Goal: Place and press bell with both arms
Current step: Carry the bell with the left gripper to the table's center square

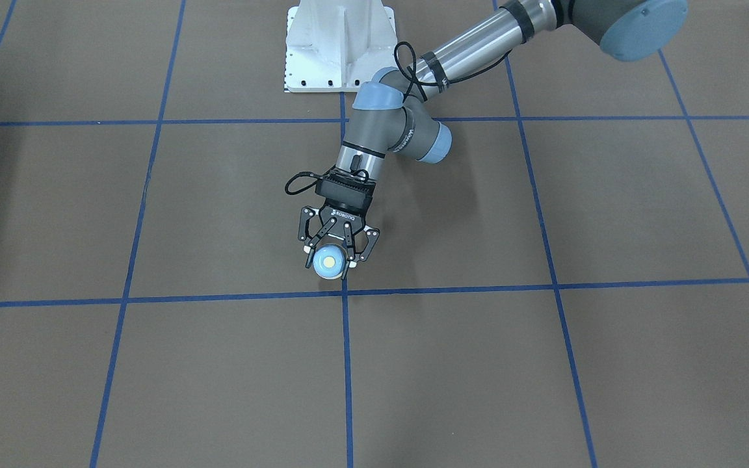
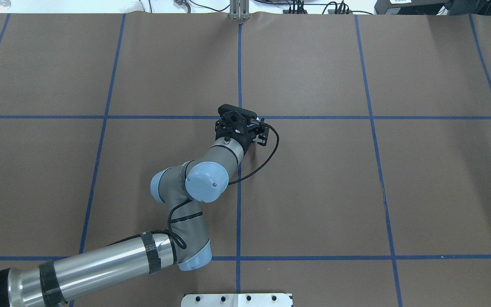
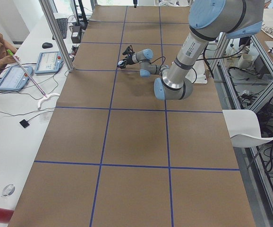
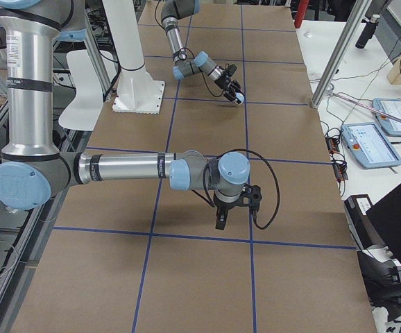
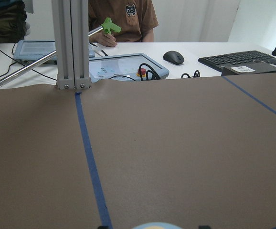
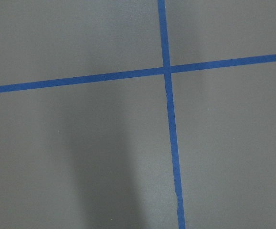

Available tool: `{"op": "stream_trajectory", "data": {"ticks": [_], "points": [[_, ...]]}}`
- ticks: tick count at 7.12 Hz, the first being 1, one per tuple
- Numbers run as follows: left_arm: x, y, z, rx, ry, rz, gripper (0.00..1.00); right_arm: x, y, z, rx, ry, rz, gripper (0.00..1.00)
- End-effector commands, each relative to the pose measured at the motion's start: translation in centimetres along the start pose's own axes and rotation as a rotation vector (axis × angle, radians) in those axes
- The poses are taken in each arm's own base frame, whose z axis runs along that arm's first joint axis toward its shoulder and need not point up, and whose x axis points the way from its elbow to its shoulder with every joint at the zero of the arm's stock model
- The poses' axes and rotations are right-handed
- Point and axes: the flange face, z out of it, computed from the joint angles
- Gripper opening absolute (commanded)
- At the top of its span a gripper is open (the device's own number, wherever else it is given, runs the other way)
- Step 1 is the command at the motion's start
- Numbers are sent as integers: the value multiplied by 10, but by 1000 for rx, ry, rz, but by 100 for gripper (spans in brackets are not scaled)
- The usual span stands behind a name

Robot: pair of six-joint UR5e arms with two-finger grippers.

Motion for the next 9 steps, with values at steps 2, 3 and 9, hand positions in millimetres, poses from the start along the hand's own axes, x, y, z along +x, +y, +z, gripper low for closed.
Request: {"op": "stream_trajectory", "data": {"ticks": [2,3,9], "points": [[13,6,-1,-6,17,-2,0,0,-1,0,0,0,0,100],[13,10,-1,-11,16,1,0,0,-1,0,0,0,0,100],[20,11,-6,-11,28,-8,100,1,-2,1,0,3,-7,100]]}}
